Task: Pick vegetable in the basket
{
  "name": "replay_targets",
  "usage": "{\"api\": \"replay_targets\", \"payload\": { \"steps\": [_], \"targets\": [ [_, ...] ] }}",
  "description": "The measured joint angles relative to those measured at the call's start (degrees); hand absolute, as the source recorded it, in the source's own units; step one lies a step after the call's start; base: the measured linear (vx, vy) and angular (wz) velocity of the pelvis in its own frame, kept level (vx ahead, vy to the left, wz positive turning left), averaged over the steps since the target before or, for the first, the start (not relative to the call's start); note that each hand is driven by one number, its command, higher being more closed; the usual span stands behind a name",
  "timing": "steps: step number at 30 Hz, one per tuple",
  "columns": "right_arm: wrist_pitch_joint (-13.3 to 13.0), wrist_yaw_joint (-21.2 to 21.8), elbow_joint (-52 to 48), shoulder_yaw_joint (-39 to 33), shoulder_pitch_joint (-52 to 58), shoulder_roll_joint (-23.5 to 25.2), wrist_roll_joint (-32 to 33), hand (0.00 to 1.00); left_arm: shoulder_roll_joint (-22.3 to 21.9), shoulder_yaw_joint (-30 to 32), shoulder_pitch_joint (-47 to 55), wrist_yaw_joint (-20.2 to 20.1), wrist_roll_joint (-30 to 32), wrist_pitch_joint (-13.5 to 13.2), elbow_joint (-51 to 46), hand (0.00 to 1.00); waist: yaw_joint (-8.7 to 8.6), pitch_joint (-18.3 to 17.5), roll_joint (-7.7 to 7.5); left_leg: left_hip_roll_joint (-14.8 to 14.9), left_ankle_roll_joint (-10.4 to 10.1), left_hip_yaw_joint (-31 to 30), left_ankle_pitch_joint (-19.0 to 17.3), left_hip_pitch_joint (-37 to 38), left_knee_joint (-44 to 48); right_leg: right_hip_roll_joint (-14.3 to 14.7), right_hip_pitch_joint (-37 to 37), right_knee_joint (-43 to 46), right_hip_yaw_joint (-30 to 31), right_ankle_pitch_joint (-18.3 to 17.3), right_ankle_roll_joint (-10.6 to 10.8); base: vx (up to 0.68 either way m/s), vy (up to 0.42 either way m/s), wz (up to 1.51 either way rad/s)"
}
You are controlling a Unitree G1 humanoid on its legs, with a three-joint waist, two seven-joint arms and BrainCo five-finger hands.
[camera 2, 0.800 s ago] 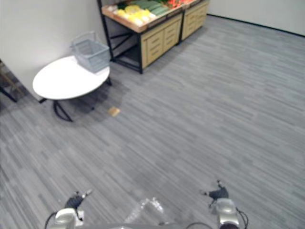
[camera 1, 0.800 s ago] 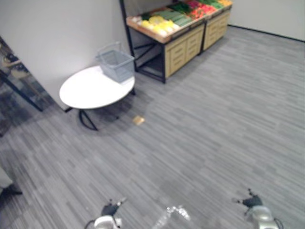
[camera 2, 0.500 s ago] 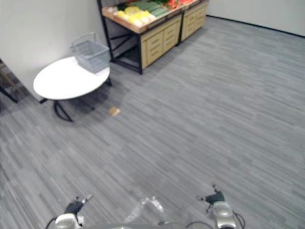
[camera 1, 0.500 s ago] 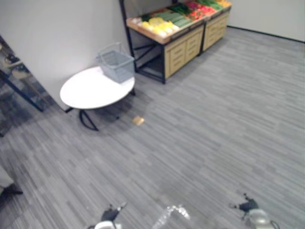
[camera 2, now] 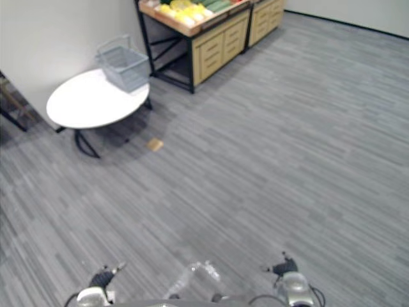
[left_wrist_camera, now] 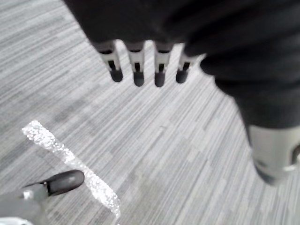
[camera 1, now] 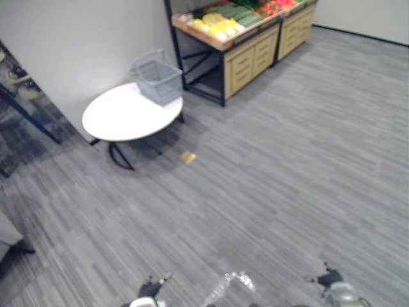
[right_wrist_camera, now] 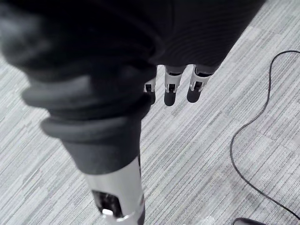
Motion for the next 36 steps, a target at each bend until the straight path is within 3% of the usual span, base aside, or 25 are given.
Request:
{"api": "replay_targets", "payload": {
  "steps": [5, 7, 8, 10, 11, 14, 16, 17, 18, 19, 20, 21, 22, 23, 24, 25, 26, 28, 29, 30, 32, 33, 34, 35, 36],
  "targets": [
    [0.09, -0.01, 1.51, -0.13, -0.33, 1.37, 1.01, 0.00, -0.16, 0.20, -0.30, 0.34, -0.01, 0.00, 0.33, 0.00, 0.00, 0.31, -0.58, 0.28, -0.85, -0.31, -1.13, -2.34, 2.82, -0.61, -2.45, 3.90, -0.65, -2.61, -0.55, -0.03, -0.031, 0.09],
    [0.45, 0.07, 3.16, 0.02, 0.30, 1.89, 2.37, 0.00, -0.02, 0.69, -0.73, 0.29, -0.10, 0.00, 0.18, 0.00, 0.11, 1.67, -2.72, 2.29, -3.21, 0.54, -5.99, -10.63, 23.04, -2.37, -2.61, 6.93, -1.70, -6.25, -1.06, -0.02, -0.075, 0.36],
    [0.46, 0.08, 3.45, 0.21, 0.42, 1.81, 2.69, 0.00, -0.03, 0.95, -0.91, 0.28, -0.14, 0.04, 0.21, 0.00, 0.17, 2.11, -3.06, 3.39, -3.16, 0.85, -6.13, -13.12, 29.63, -2.55, -1.88, 7.10, -1.77, -6.55, -1.16, -0.01, -0.093, 0.05],
    [0.49, 0.08, 3.80, 0.32, 1.27, 0.45, 3.21, 0.00, -0.04, 1.24, 0.60, 0.27, -1.87, 0.54, 0.29, 0.00, 0.70, 3.51, -2.49, 9.94, -2.35, 5.28, -6.84, -19.40, 48.04, -1.75, 2.12, 6.98, -1.47, -7.68, -2.04, 0.08, -0.041, -0.10],
    [0.75, 0.04, 3.95, 0.23, 1.38, 0.14, 3.21, 0.00, -0.03, 1.43, 0.66, 0.27, -2.24, 0.67, 0.29, 0.00, 0.72, 3.71, -1.88, 10.57, -2.09, 6.46, -7.53, -20.14, 49.00, -1.89, 2.87, 6.96, -1.35, -7.99, -1.98, 0.22, 0.056, -0.04],
    [1.31, 0.12, 4.00, -0.16, -0.06, -2.30, 3.23, 0.00, 0.12, 2.82, -0.96, 0.29, -2.25, 0.67, -0.52, 0.00, 1.31, 3.51, -1.61, 10.07, -1.47, 11.47, -8.45, -24.52, 39.98, -3.99, 3.14, 6.42, 0.13, -8.73, -0.91, 0.25, 0.112, -0.21],
    [1.32, 0.15, 3.99, -1.14, -0.90, -3.22, 3.23, 0.00, 0.92, 3.02, -2.00, 0.30, -2.26, 0.63, -0.74, 0.00, 1.86, 3.50, -1.50, 6.90, -1.22, 12.22, -3.78, -25.96, 25.38, -5.91, 3.32, 5.07, 0.86, -9.06, 0.30, 0.31, 0.164, -0.34],
    [1.31, 0.15, 3.98, -1.86, -1.06, -3.77, 3.23, 0.00, 1.53, 3.00, -2.19, 0.30, -2.26, 0.30, -0.81, 0.00, 2.04, 3.50, -0.74, 5.89, -1.25, 12.66, 0.15, -25.96, 16.47, -6.30, 4.54, 3.92, 1.37, -9.45, 1.41, 0.42, 0.241, -0.33],
    [1.31, 0.17, 3.98, -1.79, -0.98, -4.33, 3.22, 0.00, 2.38, 2.98, -2.03, 0.28, -2.25, 0.26, -0.79, 0.00, 2.31, 3.37, 0.20, 5.99, -0.78, 12.55, 1.39, -25.79, 12.37, -6.26, 5.79, 3.44, 1.99, -10.36, 3.58, 0.46, 0.279, -0.31],
    [1.30, 0.18, 3.99, -1.83, -0.79, -4.47, 3.18, 0.00, 2.88, 2.99, -1.90, 0.24, -2.24, 0.27, -0.76, 0.00, 2.51, 3.21, 0.46, 6.16, 0.31, 12.38, 2.70, -25.73, 12.12, -6.33, 6.64, 3.27, 2.12, -11.21, 4.23, 0.52, 0.311, -0.22],
    [1.28, 0.51, 4.19, -1.78, -0.50, -4.29, 3.12, 0.00, 3.92, 3.03, -1.63, -0.03, -2.22, 0.25, -0.75, 0.00, 2.79, 2.78, -0.45, 4.83, 3.47, 11.85, 5.64, -25.47, 14.35, -8.43, 7.98, 4.16, 2.09, -12.45, 4.98, 0.52, 0.281, -0.15],
    [1.14, 1.06, 4.14, -1.69, -0.24, -4.36, 2.96, 0.00, 4.39, 3.02, -1.86, -0.46, -2.09, 0.13, -0.83, 0.00, 3.14, 2.59, -1.88, 2.93, 5.80, 11.62, 4.35, -25.32, 15.64, -10.42, 6.63, 8.40, 2.70, -12.68, 5.36, 0.54, 0.271, -0.10],
    [0.90, 1.30, 3.99, -1.62, -0.31, -4.38, 2.74, 0.00, 4.69, 3.00, -1.87, -0.85, -2.06, 0.06, -0.83, 0.00, 3.25, 2.48, -2.33, 2.10, 6.91, 11.69, 3.33, -24.96, 15.88, -11.35, 5.35, 11.79, 3.35, -12.67, 5.35, 0.55, 0.278, -0.01],
    [0.39, 1.67, 3.96, -1.33, -0.61, -4.35, 2.00, 0.00, 5.86, 3.06, -1.85, -1.74, -1.96, -0.08, -0.81, 0.00, 3.24, 2.46, -4.05, 0.79, 7.66, 12.19, 1.22, -23.69, 16.96, -13.35, 2.56, 20.23, 4.75, -12.24, 6.11, 0.58, 0.280, 0.08],
    [0.22, 2.17, 3.98, -1.30, -0.55, -4.39, 1.95, 0.00, 6.97, 3.16, -1.58, -2.06, -1.75, -0.07, -0.78, 0.00, 3.26, 2.56, -5.26, -0.03, 7.82, 12.34, -1.13, -22.04, 18.21, -14.74, 0.26, 28.39, 5.86, -10.64, 8.77, 0.68, 0.302, 0.11],
    [0.01, 2.70, 3.93, -1.15, -0.52, -4.49, 1.86, 0.00, 8.45, 3.18, -1.09, -2.16, -1.62, 0.02, -0.79, 0.00, 3.25, 2.68, -6.19, -0.85, 7.71, 11.92, -3.98, -18.39, 18.87, -15.94, -3.19, 40.36, 7.76, -4.28, 13.32, 0.57, 0.217, 0.08],
    [-0.17, 2.88, 3.83, -0.64, -0.33, -4.73, 1.86, 0.00, 9.00, 3.11, -0.93, -2.17, -1.61, 0.04, -0.84, 0.00, 3.14, 2.71, -6.19, -1.10, 7.69, 11.37, -5.06, -16.21, 18.65, -16.21, -4.79, 46.33, 8.51, -2.32, 15.31, 0.54, 0.185, 0.25],
    [-0.61, 3.42, 2.50, 2.80, -0.20, -6.82, 0.91, 0.00, 10.12, 2.51, -1.32, -2.11, -1.59, -0.12, -2.57, 0.00, 2.68, 3.04, -5.27, -1.80, 7.66, 8.49, -6.25, -7.53, 14.69, -16.35, -12.18, 64.42, 7.43, -2.90, 13.63, 0.51, 0.146, 0.43],
    [-0.74, 3.49, 1.80, 2.79, -0.05, -7.25, 0.57, 0.00, 10.16, 2.45, -1.91, -2.09, -1.59, -0.16, -2.57, 0.00, 2.31, 3.41, -4.38, -1.82, 7.65, 7.47, -6.25, -5.53, 13.09, -16.28, -14.22, 66.60, 6.11, -4.04, 11.51, 0.49, 0.099, 0.58],
    [-1.02, 3.47, 0.75, 2.73, -0.53, -8.15, 0.30, 0.00, 10.19, 2.04, -3.13, -2.02, -1.61, -0.14, -2.52, 0.00, 1.26, 3.77, -3.46, -1.67, 7.64, 5.11, -6.24, -2.54, 10.57, -16.12, -17.98, 67.37, 3.42, -6.68, 7.07, 0.46, 0.046, 0.79],
    [-1.27, 3.14, -1.25, 2.71, -0.87, -9.25, 0.04, 0.00, 10.36, -0.15, -4.48, -1.84, -1.70, -0.13, -2.46, 0.00, -0.26, 4.47, -2.45, -1.16, 7.44, 1.99, -6.31, 1.05, 8.42, -15.84, -22.28, 61.08, 0.19, -9.13, 3.71, 0.49, -0.044, 0.93],
    [-1.24, 2.91, -2.04, 2.70, -0.57, -9.74, -0.43, 0.00, 9.89, -0.88, -6.05, -1.71, -1.76, -0.14, -2.46, 0.00, -1.19, 4.94, -2.12, -0.23, 7.34, 0.37, -6.37, 2.75, 8.35, -14.98, -23.95, 51.79, -1.12, -9.65, 2.76, 0.52, -0.204, 1.00],
    [-1.23, 2.45, -3.26, 2.69, -0.25, -9.84, -0.85, 0.00, 9.71, -1.96, -6.72, -1.53, -2.09, -0.27, -2.46, 0.00, -1.77, 5.01, -1.70, 0.87, 6.93, -1.03, -6.56, 3.46, 8.49, -14.03, -24.94, 38.65, -1.42, -8.66, 3.21, 0.34, -0.168, 1.02],
    [-1.21, 2.33, -3.86, 2.64, -0.16, -9.90, -1.52, 0.00, 9.62, -2.06, -7.14, -1.49, -2.15, -0.40, -2.48, 0.00, -2.24, 4.96, -1.62, 1.50, 6.01, -1.62, -6.96, 3.47, 8.54, -13.63, -25.30, 31.64, -1.12, -7.11, 3.33, 0.53, -0.326, 1.10],
    [-1.18, 2.01, -5.22, 2.54, -0.22, -9.95, -2.34, 0.00, 9.70, -2.00, -8.02, -1.25, -2.18, -0.75, -2.36, 0.00, -3.05, 5.02, -1.70, 2.84, 2.82, -2.66, -8.87, 4.29, 8.25, -13.26, -25.81, 18.83, 0.49, -2.76, 3.44, 0.38, -0.268, 0.86]
  ]
}}
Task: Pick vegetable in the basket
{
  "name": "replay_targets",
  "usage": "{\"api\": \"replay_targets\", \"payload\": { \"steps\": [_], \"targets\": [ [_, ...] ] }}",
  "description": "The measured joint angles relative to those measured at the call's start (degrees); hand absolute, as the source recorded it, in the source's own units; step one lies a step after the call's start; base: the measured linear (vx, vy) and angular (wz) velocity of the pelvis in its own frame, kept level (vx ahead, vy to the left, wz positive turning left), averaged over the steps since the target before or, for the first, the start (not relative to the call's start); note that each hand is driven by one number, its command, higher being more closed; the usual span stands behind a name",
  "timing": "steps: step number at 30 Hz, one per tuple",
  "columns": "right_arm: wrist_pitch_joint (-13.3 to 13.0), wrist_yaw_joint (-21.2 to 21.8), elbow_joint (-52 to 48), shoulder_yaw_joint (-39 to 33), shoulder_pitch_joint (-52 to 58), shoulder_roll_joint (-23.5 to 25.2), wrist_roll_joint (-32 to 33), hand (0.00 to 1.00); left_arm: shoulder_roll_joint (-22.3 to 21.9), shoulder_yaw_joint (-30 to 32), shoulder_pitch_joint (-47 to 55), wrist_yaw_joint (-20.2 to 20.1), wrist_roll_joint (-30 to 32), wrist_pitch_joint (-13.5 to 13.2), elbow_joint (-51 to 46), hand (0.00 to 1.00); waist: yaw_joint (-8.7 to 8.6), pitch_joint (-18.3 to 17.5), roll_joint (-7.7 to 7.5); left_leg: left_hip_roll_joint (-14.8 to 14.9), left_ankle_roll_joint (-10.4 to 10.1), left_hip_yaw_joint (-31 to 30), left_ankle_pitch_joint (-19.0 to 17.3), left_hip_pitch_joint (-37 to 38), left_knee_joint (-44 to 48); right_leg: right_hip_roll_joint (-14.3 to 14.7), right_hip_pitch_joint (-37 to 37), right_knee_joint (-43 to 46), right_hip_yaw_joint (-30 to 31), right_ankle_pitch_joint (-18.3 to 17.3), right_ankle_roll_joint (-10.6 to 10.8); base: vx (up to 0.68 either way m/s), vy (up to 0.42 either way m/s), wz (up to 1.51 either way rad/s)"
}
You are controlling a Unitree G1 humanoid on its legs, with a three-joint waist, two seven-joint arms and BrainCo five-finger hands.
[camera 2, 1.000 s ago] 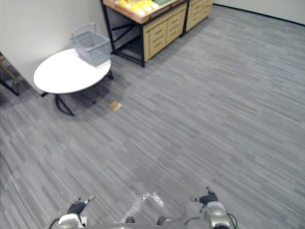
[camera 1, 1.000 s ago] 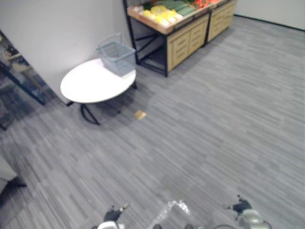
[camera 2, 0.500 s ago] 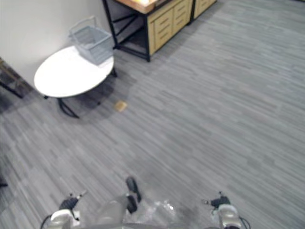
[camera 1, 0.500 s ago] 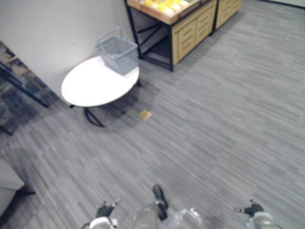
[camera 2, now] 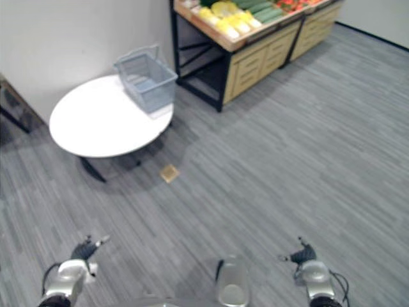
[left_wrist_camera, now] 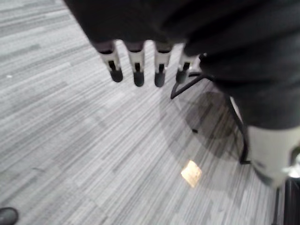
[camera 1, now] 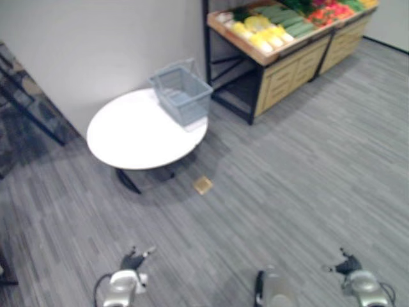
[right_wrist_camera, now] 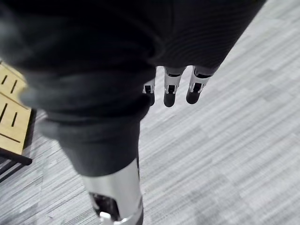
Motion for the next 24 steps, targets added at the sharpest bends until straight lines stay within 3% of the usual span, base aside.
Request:
{"api": "replay_targets", "payload": {
  "steps": [1, 2, 3, 4, 5, 6, 7, 8, 9, 10, 11, 13, 15, 17, 19, 20, 21, 22, 23, 24],
  "targets": [
    [0.00, -0.27, -0.51, -0.01, -0.03, -0.02, -0.41, 0.00, 0.08, 0.03, -0.36, 0.18, 0.00, -0.20, 0.14, 0.00, -0.02, -0.11, -0.38, 0.36, -2.05, -0.51, -1.23, 0.69, -0.42, 0.15, -0.41, -5.48, 1.27, 2.57, 0.53, 0.58, -0.433, 0.77],
    [0.04, -0.67, -1.23, 0.33, -0.07, 0.18, -1.01, 0.00, 0.27, 0.13, -0.36, 0.61, 0.00, -0.28, 0.52, 0.00, 0.60, 0.31, -2.54, 0.05, -4.02, -0.93, -2.63, 2.93, -0.94, -0.91, -0.51, -10.83, 4.18, 4.15, 1.34, 0.51, -0.438, 0.59],
    [0.05, -0.76, -3.04, 0.54, 0.01, -0.47, -2.10, 0.00, -0.58, 0.07, 0.10, 0.81, 0.02, -0.25, 1.77, 0.00, 0.31, 0.38, -2.40, 1.53, -5.86, -2.51, -4.56, 5.29, -0.72, -0.17, -0.82, -6.41, 4.92, 8.98, 3.30, 0.51, -0.451, 0.50],
    [0.06, -0.77, -4.37, 0.66, 0.07, -0.84, -2.55, 0.00, -1.28, 0.05, 0.32, 0.77, 0.02, -0.22, 2.32, 0.00, 0.26, 0.15, -1.28, 2.54, -5.64, -3.24, -5.00, 5.83, -0.27, 0.86, -2.05, -2.58, 4.84, 8.96, 3.32, 0.54, -0.472, 0.43],
    [0.05, -0.72, -7.15, 1.62, -0.18, -1.29, -3.17, 0.00, -1.57, 0.07, 1.35, 0.75, 0.01, -0.28, 2.31, 0.00, 0.66, -0.21, -0.38, 4.44, -5.46, -3.76, -5.07, 4.74, 3.88, 1.52, -4.50, 4.07, 4.68, 8.31, 2.23, 0.51, -0.476, 0.27],
    [0.08, -0.58, -9.52, 2.68, -0.54, -2.04, -4.42, 0.00, -2.10, 0.05, 1.98, 0.71, 0.01, -0.33, 1.96, 0.00, 0.71, 0.13, 0.81, 7.28, -5.14, -4.32, -4.78, -0.13, 14.75, 2.31, -4.18, 7.00, 3.13, 5.38, -0.20, 0.59, -0.571, 0.31],
    [0.04, -0.51, -11.21, 3.30, -0.69, -2.73, -4.76, 0.00, -2.71, 0.05, 2.12, 0.71, -0.10, -0.50, 1.36, 0.00, 0.69, 0.42, 2.01, 10.05, -4.41, -5.17, -2.53, -5.06, 25.98, 3.12, -2.60, 7.46, 1.72, 3.44, -1.23, 0.46, -0.460, 0.29],
    [0.10, -0.56, -12.12, 4.71, -1.34, -3.51, -4.80, 0.00, -3.33, 0.04, 2.72, 0.71, -0.11, -0.62, 0.54, 0.00, 1.01, 1.11, 3.01, 13.19, -2.83, -5.37, 2.05, -8.96, 36.12, 4.45, 0.14, 7.39, 0.48, 1.66, -2.30, 0.46, -0.389, 0.19],
    [0.17, -0.67, -13.38, 5.69, -1.50, -4.01, -4.79, 0.00, -3.98, -0.02, 3.73, 0.67, -0.16, -0.63, -0.06, 0.00, 1.68, 1.75, 3.28, 15.87, -1.57, -4.80, 4.78, -11.93, 44.87, 5.51, 3.33, 7.32, -0.49, -0.17, -2.97, 0.47, -0.314, 0.14],
    [0.19, -0.95, -14.88, 7.24, -2.02, -4.28, -4.75, 0.00, -4.56, -0.03, 4.62, 0.67, -0.57, -0.69, -0.95, 0.00, 2.25, 2.79, 3.72, 18.13, -1.08, -2.98, 4.45, -14.31, 54.59, 6.31, 8.48, 6.78, -1.09, -2.29, -3.64, 0.46, -0.287, 0.11],
    [0.13, -1.15, -15.73, 8.11, -2.32, -4.26, -4.70, 0.00, -4.88, -0.08, 4.98, 0.68, -1.77, -0.67, -1.43, 0.00, 2.88, 3.23, 3.32, 18.55, -0.18, -0.85, 3.87, -15.65, 58.20, 6.37, 11.98, 5.60, -1.71, -3.39, -4.18, 0.42, -0.234, 0.16],
    [0.03, -1.38, -16.32, 9.68, -4.10, -4.52, -4.69, 0.00, -5.11, -0.11, 6.06, 0.80, -2.34, -0.73, -2.76, 0.00, 3.83, 3.21, 2.85, 16.70, 0.00, 4.03, 3.72, -20.93, 57.74, 6.34, 18.03, 0.50, -2.79, -4.07, -4.39, 0.40, -0.178, 0.19],
    [0.02, -1.59, -16.48, 10.28, -6.52, -5.02, -4.70, 0.00, -5.32, 0.04, 6.64, 0.82, -2.33, -0.68, -3.44, 0.00, 4.53, 3.21, 2.90, 14.18, -1.07, 7.63, 3.08, -25.06, 51.22, 6.19, 20.75, -2.99, -3.53, -4.05, -4.38, 0.37, -0.063, 0.12],
    [0.02, -2.12, -16.68, 11.78, -9.15, -6.78, -4.74, 0.00, -5.78, 0.07, 6.99, 0.81, -2.32, -0.68, -3.73, 0.00, 5.12, 3.13, 3.04, 9.74, -1.77, 12.86, 3.38, -26.80, 32.67, 5.93, 23.90, -7.11, -5.90, -3.69, -3.74, 0.37, 0.025, 0.30],
    [-0.14, -3.11, -17.92, 13.61, -12.48, -9.31, -4.76, 0.00, -6.43, 0.10, 7.67, 0.57, -2.32, -0.69, -3.82, 0.00, 5.47, 2.89, 3.32, 4.90, -1.75, 15.09, 7.88, -26.06, 10.02, 6.52, 27.21, -9.80, -8.03, -4.48, -1.65, 0.56, 0.130, 0.34],
    [-0.47, -3.48, -18.10, 13.80, -13.29, -9.90, -4.76, 0.00, -6.89, 0.10, 8.00, 0.49, -2.32, -0.69, -3.91, 0.00, 5.86, 2.75, 3.53, 4.21, -1.73, 14.98, 8.97, -26.03, 6.63, 6.66, 27.70, -9.62, -8.01, -5.02, -0.91, 0.64, 0.191, 0.05],
    [-0.82, -3.87, -18.38, 14.25, -14.72, -10.69, -4.85, 0.00, -7.82, 0.03, 9.27, 0.27, -2.32, -0.69, -4.01, 0.00, 6.66, 2.45, 3.76, 2.94, 0.16, 13.99, 12.52, -25.25, 4.04, 6.55, 28.79, -8.13, -7.74, -7.22, 0.81, 0.46, 0.146, -0.10],
    [-0.87, -4.08, -18.83, 15.77, -15.61, -10.47, -5.67, 0.00, -8.37, -0.03, 10.65, 0.05, -2.30, -0.67, -3.72, 0.00, 7.97, 1.56, 1.98, 1.58, 2.99, 13.85, 15.25, -24.49, 5.01, 4.54, 28.91, -5.17, -6.69, -9.68, 2.53, 0.58, 0.169, -0.13],
    [-0.97, -4.08, -19.44, 16.47, -15.95, -10.35, -6.62, 0.00, -8.68, -0.03, 11.04, -0.25, -2.28, -0.62, -3.27, 0.00, 8.41, 1.55, 0.68, 0.47, 4.12, 13.93, 14.57, -23.82, 5.63, 3.28, 28.72, -2.72, -6.13, -10.47, 3.35, 0.56, 0.164, 0.00],
    [-1.47, -4.19, -20.33, 17.15, -16.77, -9.52, -7.70, 0.00, -9.43, -0.44, 11.66, -0.62, -2.26, -0.46, -2.23, 0.00, 8.66, 1.53, -0.92, -1.46, 5.37, 13.87, 12.54, -21.85, 6.08, 0.49, 27.15, 5.18, -4.74, -10.59, 3.64, 0.56, 0.175, 0.12]
  ]
}}
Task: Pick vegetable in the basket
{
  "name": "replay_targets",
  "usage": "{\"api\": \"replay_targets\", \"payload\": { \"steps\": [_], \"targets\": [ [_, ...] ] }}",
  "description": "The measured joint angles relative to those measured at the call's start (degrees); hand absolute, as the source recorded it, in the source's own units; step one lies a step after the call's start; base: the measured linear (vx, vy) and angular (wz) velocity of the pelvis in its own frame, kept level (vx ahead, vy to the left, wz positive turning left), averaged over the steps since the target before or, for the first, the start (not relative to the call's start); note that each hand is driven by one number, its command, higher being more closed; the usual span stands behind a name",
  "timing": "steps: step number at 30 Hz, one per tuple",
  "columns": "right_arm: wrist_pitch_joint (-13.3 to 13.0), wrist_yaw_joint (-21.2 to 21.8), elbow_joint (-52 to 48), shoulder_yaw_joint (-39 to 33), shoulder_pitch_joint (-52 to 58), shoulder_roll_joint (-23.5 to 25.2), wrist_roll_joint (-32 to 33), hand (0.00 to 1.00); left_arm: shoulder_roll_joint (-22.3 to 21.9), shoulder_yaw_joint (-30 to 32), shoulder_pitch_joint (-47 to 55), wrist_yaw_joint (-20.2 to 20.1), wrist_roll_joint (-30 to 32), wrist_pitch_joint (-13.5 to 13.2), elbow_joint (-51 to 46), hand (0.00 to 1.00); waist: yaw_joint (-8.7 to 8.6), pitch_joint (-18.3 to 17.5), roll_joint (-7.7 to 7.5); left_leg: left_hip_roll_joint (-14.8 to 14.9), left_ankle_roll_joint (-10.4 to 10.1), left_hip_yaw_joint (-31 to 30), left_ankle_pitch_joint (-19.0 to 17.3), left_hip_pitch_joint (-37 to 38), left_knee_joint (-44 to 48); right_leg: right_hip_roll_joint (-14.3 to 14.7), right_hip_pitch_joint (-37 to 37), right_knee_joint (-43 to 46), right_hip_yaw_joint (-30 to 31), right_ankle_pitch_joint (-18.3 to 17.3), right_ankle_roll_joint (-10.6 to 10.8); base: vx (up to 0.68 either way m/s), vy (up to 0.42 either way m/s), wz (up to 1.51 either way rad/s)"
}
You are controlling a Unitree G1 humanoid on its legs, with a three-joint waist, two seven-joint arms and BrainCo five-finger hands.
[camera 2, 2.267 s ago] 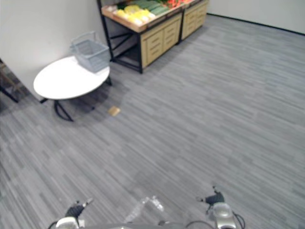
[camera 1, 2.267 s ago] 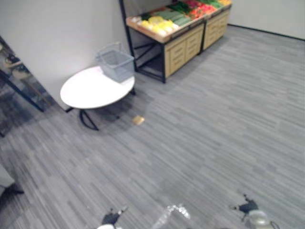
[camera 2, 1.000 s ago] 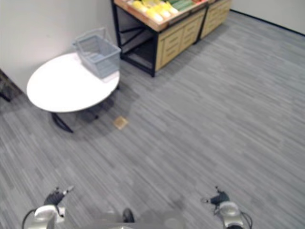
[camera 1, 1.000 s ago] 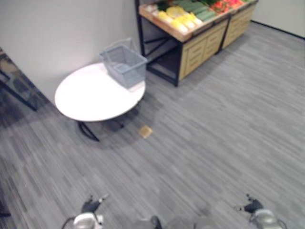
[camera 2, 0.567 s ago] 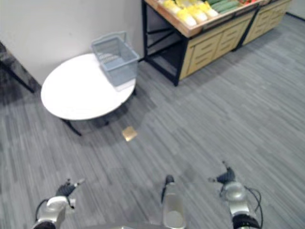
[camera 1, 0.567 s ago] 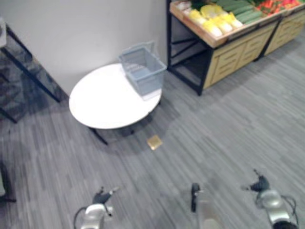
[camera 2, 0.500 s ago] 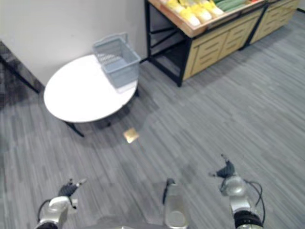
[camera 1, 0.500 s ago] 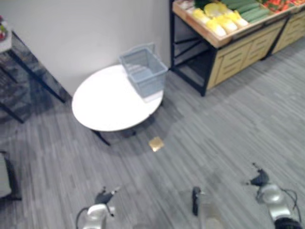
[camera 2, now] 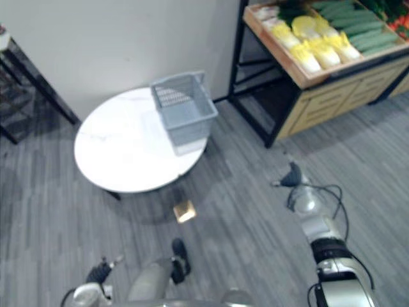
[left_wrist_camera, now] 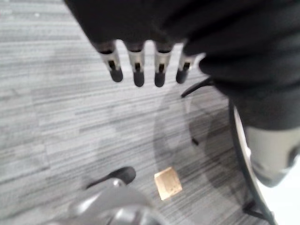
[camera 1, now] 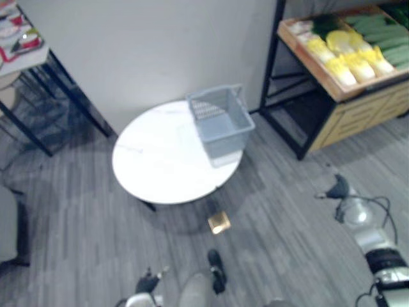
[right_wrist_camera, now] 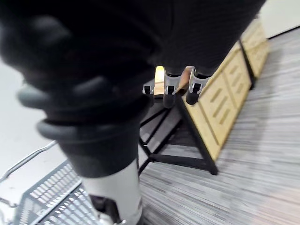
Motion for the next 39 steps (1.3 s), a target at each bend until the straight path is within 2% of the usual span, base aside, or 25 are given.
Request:
{"api": "replay_targets", "payload": {
  "steps": [1, 2, 3, 4, 5, 6, 7, 9, 10, 11, 13, 14, 15, 17, 18, 19, 20, 22, 26, 29, 33, 38, 39],
  "targets": [
    [-0.02, -0.21, 0.01, 0.75, -1.02, 0.63, -0.65, 0.00, -0.09, -0.41, 0.57, -0.20, 0.09, 0.04, 0.04, 0.00, 0.13, 0.04, -0.78, -0.82, 0.39, -0.12, -0.99, 1.20, 0.33, -1.42, -1.63, 5.74, 0.98, 0.52, 0.37, 0.55, 0.169, 0.23],
    [-0.05, -0.60, 0.00, 2.40, -3.36, 1.88, -1.62, 0.00, 0.22, -1.33, 1.19, -0.28, 0.59, 0.44, 0.27, 0.00, 0.50, 0.08, -1.98, -2.42, 1.16, -0.67, -2.66, 4.10, 0.35, -4.17, -6.27, 19.23, 3.49, 4.12, 1.21, 0.53, 0.113, 0.38],
    [-0.18, -0.68, 0.00, 4.48, -5.72, 2.27, -1.71, 0.00, 0.45, -1.75, 1.13, -0.25, 0.63, 0.89, 0.44, 0.00, 0.55, 0.16, -2.00, -3.25, 1.61, -1.98, -3.98, 7.11, 0.13, -5.38, -10.04, 31.01, 5.34, 3.97, 1.03, 0.51, 0.075, 0.48],
    [-0.28, -0.76, -0.03, 5.67, -6.83, 2.29, -1.71, 0.00, 0.49, -1.81, 1.06, -0.22, 0.63, 0.92, 0.40, 0.00, 0.54, 0.32, -1.64, -3.34, 1.65, -2.96, -4.40, 8.70, -0.14, -5.30, -11.26, 34.46, 5.42, 3.45, 0.07, 0.48, 0.022, 0.65],
    [-0.37, -1.04, -0.09, 8.09, -9.30, 2.65, -1.90, 0.00, 0.68, -1.82, 1.06, -0.10, 0.70, 0.88, 0.35, 0.00, 0.70, 0.63, -0.94, -3.29, 1.42, -4.74, -4.58, 11.98, -1.67, -5.12, -13.11, 36.26, 4.70, 2.09, -2.27, 0.42, -0.021, 0.67],
    [-0.99, -1.29, -0.67, 9.91, -11.73, 2.92, -2.64, 0.00, 0.97, -1.80, 1.02, -0.05, 0.76, 0.88, 0.32, 0.00, 0.77, 0.69, -0.47, -3.02, 1.41, -6.04, -4.58, 14.11, -3.31, -4.87, -15.18, 33.19, 3.90, 0.91, -4.24, 0.39, -0.046, 0.69],
    [-1.54, -1.41, -1.14, 10.32, -12.72, 2.90, -2.73, 0.00, 1.13, -1.80, 0.85, -0.04, 0.91, 0.89, 0.33, 0.00, 0.72, 0.69, -0.36, -2.84, 1.37, -6.92, -4.58, 14.66, -3.90, -4.62, -16.35, 30.27, 3.89, 0.61, -4.76, 0.33, -0.107, 0.81],
    [-2.68, -1.56, -1.81, 10.46, -16.00, 2.67, -2.73, 0.00, 1.80, -2.02, -0.69, -0.05, 1.06, 0.93, 0.83, 0.00, 0.48, 0.84, 0.03, -1.66, -0.05, -11.23, -4.77, 14.83, -5.57, -2.67, -20.20, 12.48, 6.29, 1.07, -4.82, 0.35, -0.236, 0.91],
    [-2.59, -1.55, -1.75, 10.46, -16.33, 2.64, -2.73, 0.00, 1.91, -2.24, -0.95, -0.04, 1.07, 0.96, 1.02, 0.00, 0.47, 0.86, 0.10, -1.40, -0.59, -11.76, -4.75, 14.81, -5.79, -2.31, -20.52, 9.72, 6.96, 1.33, -4.42, 0.32, -0.309, 1.00],
    [-2.40, -1.51, -1.42, 10.51, -17.33, 2.46, -2.70, 0.00, 2.63, -3.41, -1.68, -0.09, 1.08, 0.99, 1.35, 0.00, 0.40, 0.97, 0.08, -0.63, -3.57, -14.38, -4.94, 14.78, -6.00, -1.49, -20.63, -1.92, 10.40, 4.67, -4.03, 0.21, -0.251, 0.89],
    [-2.34, -1.45, 0.60, 11.82, -19.69, 2.01, -2.68, 0.00, 3.31, -3.84, -1.68, -0.05, 1.09, 0.92, 1.56, 0.00, 0.59, 0.98, -0.80, -0.16, -7.23, -16.92, -6.09, 14.76, -5.09, -1.68, -20.26, -12.11, 13.95, 11.40, -3.60, 0.25, -0.335, 0.85],
    [-2.18, -1.41, 1.23, 12.56, -20.69, 1.92, -2.68, 0.00, 3.68, -4.00, -1.64, -0.12, 1.08, 0.96, 1.84, 0.00, 0.55, 1.26, -1.27, -0.24, -8.43, -17.63, -6.83, 14.59, -4.31, -2.15, -20.27, -11.50, 14.08, 14.67, -2.04, 0.24, -0.447, 0.59],
    [-2.17, -1.40, 2.06, 13.47, -22.25, 1.56, -2.68, 0.00, 3.56, -4.02, -1.36, -0.08, 1.08, 1.03, 2.31, 0.00, 0.71, 1.65, -0.53, 0.50, -10.33, -18.34, -8.02, 14.86, -3.71, -2.03, -20.38, -9.17, 13.26, 19.16, -1.31, 0.21, -0.460, 0.43],
    [-1.99, -1.33, 2.53, 15.53, -26.29, -0.77, -2.71, 0.00, 2.23, -4.15, -1.06, -0.09, 1.08, 0.84, 2.13, 0.00, 0.29, 2.40, 4.04, 5.08, -12.03, -18.98, -8.14, 13.34, -2.81, 1.12, -20.44, -7.94, 9.26, 17.18, -3.44, 0.23, -0.455, 0.45],
    [-1.89, -1.30, 2.60, 15.83, -27.95, -1.57, -2.72, 0.00, 2.25, -4.07, -1.39, -0.10, 1.07, 0.82, 2.10, 0.00, -0.30, 2.81, 5.22, 5.85, -12.70, -18.81, -7.67, 12.64, -2.59, 1.52, -20.44, -7.67, 8.12, 17.01, -3.77, 0.18, -0.328, 0.83],
    [-1.41, -1.32, 3.15, 16.83, -31.95, -3.66, -2.78, 0.00, 2.42, -3.70, -1.96, 0.06, 0.97, 0.81, 2.03, 0.00, -1.90, 3.93, 6.27, 7.32, -13.19, -18.89, -6.22, 10.47, -2.28, 2.09, -20.48, -7.43, 4.78, 16.29, -4.80, 0.13, -0.264, 0.82],
    [-1.31, -1.37, 3.27, 16.83, -33.31, -4.15, -2.81, 0.00, 2.46, -3.42, -2.16, 0.19, 0.94, 0.77, 2.00, 0.00, -2.07, 4.37, 6.85, 7.51, -13.03, -18.84, -5.31, 9.72, -2.07, 2.07, -20.56, -7.16, 3.89, 16.16, -5.04, 0.10, -0.243, 0.89],
    [-1.15, -1.65, 4.09, 17.18, -38.60, -4.98, -2.94, 0.00, 2.50, -3.41, -3.18, 0.65, 0.59, 0.40, 2.08, 0.00, -2.09, 6.91, 6.82, 8.05, -12.36, -18.92, -3.01, 6.71, 0.66, 1.93, -20.67, -6.92, 1.60, 15.26, -5.92, 0.04, -0.206, 0.59],
    [-1.44, -1.74, 6.52, 21.14, -43.58, -4.62, -3.21, 0.00, 1.63, -3.40, -3.59, 1.38, 0.47, 0.34, 1.68, 0.00, -0.50, 7.55, 7.14, 8.14, -12.29, -18.91, -1.26, 2.71, 0.14, 2.37, -24.27, -6.88, 0.82, 15.31, -6.18, 0.00, -0.099, 0.20],
    [-1.42, -1.75, 9.89, 21.58, -46.63, -4.22, -3.83, 0.00, 0.51, -3.63, -3.83, 1.73, 0.45, 0.19, -0.22, 0.00, -0.11, 9.65, 8.41, 8.25, -12.46, -18.88, -1.16, 2.53, -4.00, 2.65, -26.11, -7.00, 0.03, 16.06, -6.15, -0.01, 0.021, 0.11],
    [-1.14, -1.84, 12.27, 21.73, -50.14, -4.62, -4.25, 0.00, 0.39, -6.39, -4.23, 2.15, 0.37, -0.58, -2.78, 0.00, 0.04, 11.82, 8.40, 7.75, -13.15, -18.65, -0.54, 0.64, -6.73, 2.59, -28.70, -8.49, 0.15, 17.89, -5.98, -0.03, 0.069, 0.01],
    [-1.13, -3.41, 14.60, 21.87, -53.40, -4.85, -4.30, 0.00, 0.53, -8.67, -5.56, 2.27, -0.04, -1.48, -4.05, 0.00, 0.65, 12.23, 8.70, 7.63, -13.13, -18.85, 0.00, -3.05, -6.68, 2.70, -31.57, -10.03, -0.05, 19.44, -6.17, -0.01, 0.008, 0.01],
    [-1.08, -3.89, 16.46, 22.41, -55.31, -5.35, -4.29, 1.00, 0.69, -8.80, -6.68, 2.32, -0.05, -1.48, -3.95, 0.00, 0.84, 12.34, 8.83, 7.62, -13.07, -19.09, 0.54, -4.75, -6.74, 2.69, -32.90, -10.35, -0.35, 20.01, -6.35, -0.04, -0.008, 0.17]
  ]
}}
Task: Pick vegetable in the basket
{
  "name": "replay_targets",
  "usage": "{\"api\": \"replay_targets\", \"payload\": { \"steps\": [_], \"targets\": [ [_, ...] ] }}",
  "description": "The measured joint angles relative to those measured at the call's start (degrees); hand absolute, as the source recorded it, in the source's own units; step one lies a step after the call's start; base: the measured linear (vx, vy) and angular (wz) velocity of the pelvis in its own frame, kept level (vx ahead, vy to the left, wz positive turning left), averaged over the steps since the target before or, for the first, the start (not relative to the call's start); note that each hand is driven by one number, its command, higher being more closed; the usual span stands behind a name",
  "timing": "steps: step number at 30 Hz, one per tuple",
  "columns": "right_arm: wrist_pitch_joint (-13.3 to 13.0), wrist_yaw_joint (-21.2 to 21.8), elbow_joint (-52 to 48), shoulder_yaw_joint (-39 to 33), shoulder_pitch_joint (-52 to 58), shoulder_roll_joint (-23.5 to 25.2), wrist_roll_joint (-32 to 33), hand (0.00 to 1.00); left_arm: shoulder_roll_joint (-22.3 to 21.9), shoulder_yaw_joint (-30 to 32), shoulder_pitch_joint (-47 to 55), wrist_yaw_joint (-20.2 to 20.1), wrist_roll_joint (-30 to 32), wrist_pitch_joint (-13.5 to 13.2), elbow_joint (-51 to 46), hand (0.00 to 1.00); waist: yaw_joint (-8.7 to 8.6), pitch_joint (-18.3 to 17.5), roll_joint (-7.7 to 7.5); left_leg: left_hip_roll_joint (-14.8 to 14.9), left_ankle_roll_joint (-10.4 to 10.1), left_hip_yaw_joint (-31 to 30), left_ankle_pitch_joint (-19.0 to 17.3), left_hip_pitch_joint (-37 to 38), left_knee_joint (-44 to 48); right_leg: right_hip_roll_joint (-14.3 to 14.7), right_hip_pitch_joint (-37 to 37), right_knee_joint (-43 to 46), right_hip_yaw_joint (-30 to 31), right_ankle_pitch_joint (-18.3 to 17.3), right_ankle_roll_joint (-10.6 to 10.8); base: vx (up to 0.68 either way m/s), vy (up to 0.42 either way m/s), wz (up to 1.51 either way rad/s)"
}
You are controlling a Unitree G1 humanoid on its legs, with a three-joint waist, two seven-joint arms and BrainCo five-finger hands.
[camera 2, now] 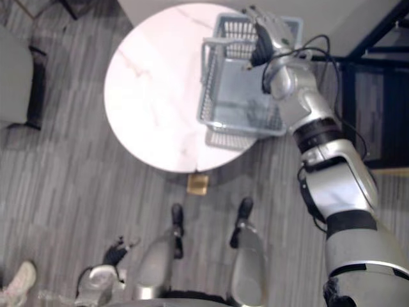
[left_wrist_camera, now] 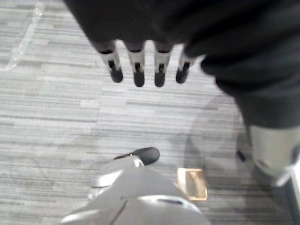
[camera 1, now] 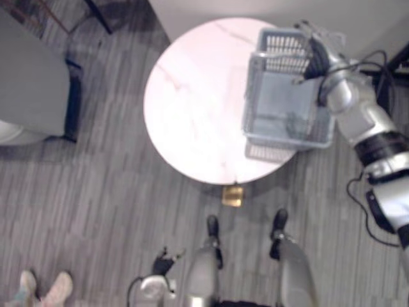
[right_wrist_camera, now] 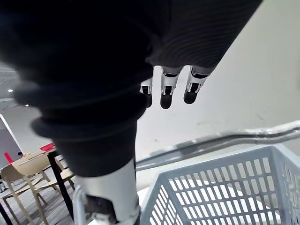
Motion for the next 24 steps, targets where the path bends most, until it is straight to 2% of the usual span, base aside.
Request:
{"api": "replay_targets", "payload": {
  "steps": [3, 7, 11, 13, 17, 21, 22, 24],
  "targets": [
    [0.07, -0.43, 4.73, 1.20, -3.65, -2.32, 0.04, 1.00, 0.87, -2.33, -3.84, 0.19, -0.08, -0.18, 0.57, 0.00, 0.49, 0.69, 1.43, -0.05, -0.01, -1.99, 1.17, -3.81, -0.12, -0.15, -2.17, -0.87, -1.74, 0.91, -0.32, -0.03, -0.012, 0.32],
    [0.08, -3.48, 9.25, 1.56, -10.00, -7.96, -0.03, 1.00, 1.99, -4.86, -9.69, 0.27, -2.25, -2.03, 1.77, 0.00, 1.90, 1.51, 3.54, -0.43, 0.02, -4.49, 4.30, -9.55, -2.40, -0.39, -6.90, -1.98, -3.75, 2.38, -0.66, -0.05, -0.021, 0.25],
    [0.08, -5.25, 11.32, 1.62, -12.40, -10.88, 0.00, 1.00, 2.02, -7.17, -12.03, 0.18, -4.46, -2.17, 2.15, 0.00, 2.42, 1.49, 3.80, -1.01, 0.18, -6.04, 5.69, -12.16, -3.29, -1.01, -9.07, -2.11, -4.84, 2.91, -0.60, -0.03, -0.006, 0.21],
    [0.34, -5.61, 11.50, 1.55, -12.83, -12.83, 0.05, 1.00, 1.89, -7.95, -12.58, 0.05, -4.52, -2.58, 1.54, 0.00, 3.22, 1.43, 3.88, -1.44, 0.40, -6.28, 5.93, -13.07, -3.45, -1.64, -10.19, -1.35, -4.99, 2.86, -0.55, -0.04, 0.002, 0.14],
    [0.92, -6.33, 11.15, 0.81, -11.80, -15.17, 0.82, 1.00, 0.73, -8.00, -12.35, -0.30, -6.43, -2.65, -0.13, 0.00, 2.86, 1.34, 4.02, -3.08, 1.04, -7.34, 7.64, -12.89, -5.23, -4.18, -11.66, 2.50, -5.61, 1.47, -0.03, -0.03, 0.002, 0.22],
    [1.86, -5.59, 10.33, -4.75, -1.81, -15.16, 1.74, 1.00, -0.93, -8.05, -10.45, -1.02, -6.59, -2.44, -2.00, 0.00, 2.60, 1.34, 3.91, -3.62, 0.99, -7.95, 8.44, -6.53, -7.24, -5.17, -6.16, 4.47, -5.74, -0.34, 0.67, 0.02, -0.024, 0.19],
    [1.98, -5.34, 9.95, -6.40, 0.35, -14.66, 1.75, 1.00, -0.96, -8.05, -9.83, -1.11, -6.54, -2.38, -2.30, 0.00, 2.29, 1.38, 3.83, -3.63, 0.99, -8.04, 8.44, -5.15, -7.56, -5.16, -4.79, 4.37, -5.76, -0.51, 0.83, 0.05, -0.026, 0.10],
    [2.33, -4.52, 7.53, -12.49, 9.01, -12.15, 3.23, 1.00, -0.81, -8.02, -7.33, -1.54, -6.08, -2.08, -3.39, 0.00, 0.12, 1.30, 3.12, -3.65, 0.85, -8.16, 8.05, -0.71, -7.57, -4.85, 0.56, 2.93, -5.64, -0.62, 1.03, 0.04, -0.008, 0.02]
  ]
}}
